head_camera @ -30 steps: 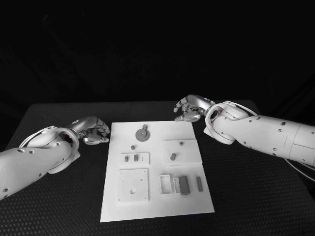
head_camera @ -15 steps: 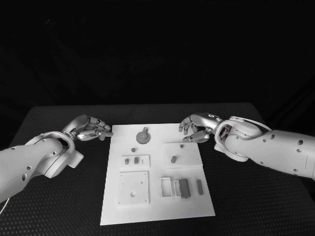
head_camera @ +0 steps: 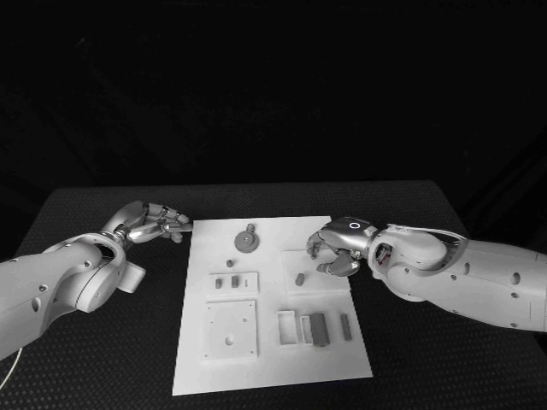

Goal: Assemble the parts on the task board

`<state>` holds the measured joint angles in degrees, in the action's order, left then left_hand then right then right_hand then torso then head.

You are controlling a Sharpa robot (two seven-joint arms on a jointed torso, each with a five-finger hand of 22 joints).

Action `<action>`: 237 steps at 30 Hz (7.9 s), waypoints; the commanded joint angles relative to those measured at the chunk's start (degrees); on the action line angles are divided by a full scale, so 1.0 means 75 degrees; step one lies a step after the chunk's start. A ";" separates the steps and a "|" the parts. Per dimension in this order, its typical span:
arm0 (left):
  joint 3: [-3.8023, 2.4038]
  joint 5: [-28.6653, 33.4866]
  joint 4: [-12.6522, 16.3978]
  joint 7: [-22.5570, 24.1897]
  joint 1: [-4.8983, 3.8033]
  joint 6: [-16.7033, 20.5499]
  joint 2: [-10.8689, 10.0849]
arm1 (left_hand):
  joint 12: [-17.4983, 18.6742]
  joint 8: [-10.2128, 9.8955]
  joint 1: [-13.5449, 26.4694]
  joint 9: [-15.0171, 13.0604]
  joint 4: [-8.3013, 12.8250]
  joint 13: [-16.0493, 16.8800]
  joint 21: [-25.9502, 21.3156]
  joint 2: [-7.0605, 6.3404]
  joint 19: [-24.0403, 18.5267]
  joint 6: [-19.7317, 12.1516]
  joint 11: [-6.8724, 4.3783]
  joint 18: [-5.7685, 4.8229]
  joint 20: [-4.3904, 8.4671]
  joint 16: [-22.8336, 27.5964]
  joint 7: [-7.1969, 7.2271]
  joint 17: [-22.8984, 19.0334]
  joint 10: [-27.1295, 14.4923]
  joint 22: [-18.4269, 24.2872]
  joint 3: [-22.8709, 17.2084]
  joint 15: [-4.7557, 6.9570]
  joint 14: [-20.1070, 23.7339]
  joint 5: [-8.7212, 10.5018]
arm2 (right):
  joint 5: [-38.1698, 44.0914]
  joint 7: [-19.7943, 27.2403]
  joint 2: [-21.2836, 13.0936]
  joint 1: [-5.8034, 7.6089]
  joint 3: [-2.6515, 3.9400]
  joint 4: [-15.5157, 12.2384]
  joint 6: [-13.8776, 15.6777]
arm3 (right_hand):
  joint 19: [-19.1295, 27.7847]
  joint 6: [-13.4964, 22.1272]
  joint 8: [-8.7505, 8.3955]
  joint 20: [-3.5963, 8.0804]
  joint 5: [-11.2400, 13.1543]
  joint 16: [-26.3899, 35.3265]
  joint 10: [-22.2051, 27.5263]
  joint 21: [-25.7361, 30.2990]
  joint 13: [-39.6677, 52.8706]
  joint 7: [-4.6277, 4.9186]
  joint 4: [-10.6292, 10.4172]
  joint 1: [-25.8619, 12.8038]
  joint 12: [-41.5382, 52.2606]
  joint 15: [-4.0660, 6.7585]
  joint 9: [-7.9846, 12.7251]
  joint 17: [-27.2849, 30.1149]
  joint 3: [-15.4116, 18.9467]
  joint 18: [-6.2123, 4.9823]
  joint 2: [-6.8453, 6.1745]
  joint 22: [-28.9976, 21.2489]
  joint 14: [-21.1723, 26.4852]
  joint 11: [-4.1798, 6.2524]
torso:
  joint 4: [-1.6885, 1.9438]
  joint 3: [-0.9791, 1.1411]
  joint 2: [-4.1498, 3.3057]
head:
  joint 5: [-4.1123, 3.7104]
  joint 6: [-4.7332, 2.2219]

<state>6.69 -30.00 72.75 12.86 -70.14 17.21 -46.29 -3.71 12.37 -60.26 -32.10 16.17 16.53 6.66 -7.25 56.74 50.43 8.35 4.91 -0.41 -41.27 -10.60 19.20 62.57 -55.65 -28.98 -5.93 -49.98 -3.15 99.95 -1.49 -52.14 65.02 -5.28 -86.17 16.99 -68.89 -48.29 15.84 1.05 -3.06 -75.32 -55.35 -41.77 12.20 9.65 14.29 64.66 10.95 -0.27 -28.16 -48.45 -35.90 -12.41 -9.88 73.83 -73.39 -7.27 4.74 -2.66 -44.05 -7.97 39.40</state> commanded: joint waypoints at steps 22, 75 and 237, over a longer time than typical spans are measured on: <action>-0.0003 0.0332 -0.0011 0.0069 0.0010 -0.0142 0.0018 | -0.0018 0.0039 0.0037 0.0022 -0.0013 -0.0055 -0.0121 0.0096 0.0064 -0.0030 0.0010 -0.0094 0.0001 0.0169 0.0028 0.0097 0.0009 0.0066 0.0112 -0.0017 -0.0060 0.0011 | 0.0826 -0.0630 0.0321 -0.0240 0.0006 0.0329 0.0696 | -0.0135 -0.0142 0.0019 -0.0062 0.0002 -0.0175 -0.0739 0.0254 -0.0510 -0.0026 0.0263 0.0267 -0.0444 -0.0130 0.0129 0.0062 0.0128 -0.0346 0.0457 -0.0038 -0.0056 -0.0057 | 0.0003 -0.0003 -0.0021 | 0.0005 0.0045; -0.0003 0.0372 -0.0029 -0.0049 0.0009 -0.0249 0.0029 | -0.0018 0.0006 0.0071 0.0071 -0.0021 -0.0119 -0.0214 0.0113 0.0075 -0.0159 0.0041 -0.0101 -0.0010 0.0339 -0.0026 0.0254 -0.0073 0.0128 0.0194 -0.0032 -0.0063 0.0017 | 0.0959 -0.0746 0.0644 -0.0434 0.0004 0.0841 0.0018 | -0.0215 -0.1136 0.0426 -0.0017 0.0000 -0.0248 -0.2400 0.0379 -0.0170 -0.0297 0.0322 0.0426 -0.0323 0.0403 0.0161 0.0126 0.0153 -0.0346 0.0965 0.0184 -0.0056 0.0491 | 0.0006 0.0001 -0.0012 | -0.0034 0.0169; -0.0005 0.0451 -0.0161 -0.0022 0.0015 -0.0199 0.0086 | -0.0025 0.0039 0.0071 0.0096 -0.0029 -0.0173 -0.0289 0.0137 0.0087 -0.0182 0.0057 -0.0107 -0.0021 0.0501 -0.0029 0.0439 -0.0112 0.0165 0.0246 -0.0044 -0.0073 0.0017 | 0.1310 -0.0554 0.1859 -0.1100 -0.0002 -0.0516 0.0560 | -0.0279 -0.1394 0.0583 0.0000 0.0000 -0.0242 -0.2843 0.0444 0.0146 -0.0406 0.0328 0.0655 -0.0429 0.0587 -0.0087 0.0117 0.0248 -0.0346 0.0983 0.0271 -0.0029 0.0671 | 0.0004 -0.0018 -0.0015 | 0.1058 0.0421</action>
<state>6.69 -26.93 71.36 12.16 -69.98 16.07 -45.67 -3.71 12.37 -59.93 -31.46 15.93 15.31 4.71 -6.70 57.14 49.64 8.79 3.08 -0.41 -37.70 -10.83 22.40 62.13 -54.49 -27.49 -6.13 -50.17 -3.15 109.03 -5.90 -38.33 56.85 -5.24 -90.32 22.63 -70.93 -58.68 19.94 0.57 -2.89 -76.92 -74.66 -38.71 13.31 6.64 16.91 69.25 7.47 3.26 -28.72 -47.52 -34.06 -11.40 -2.58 74.91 -74.16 -2.74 4.77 -2.76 -44.18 -0.01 42.51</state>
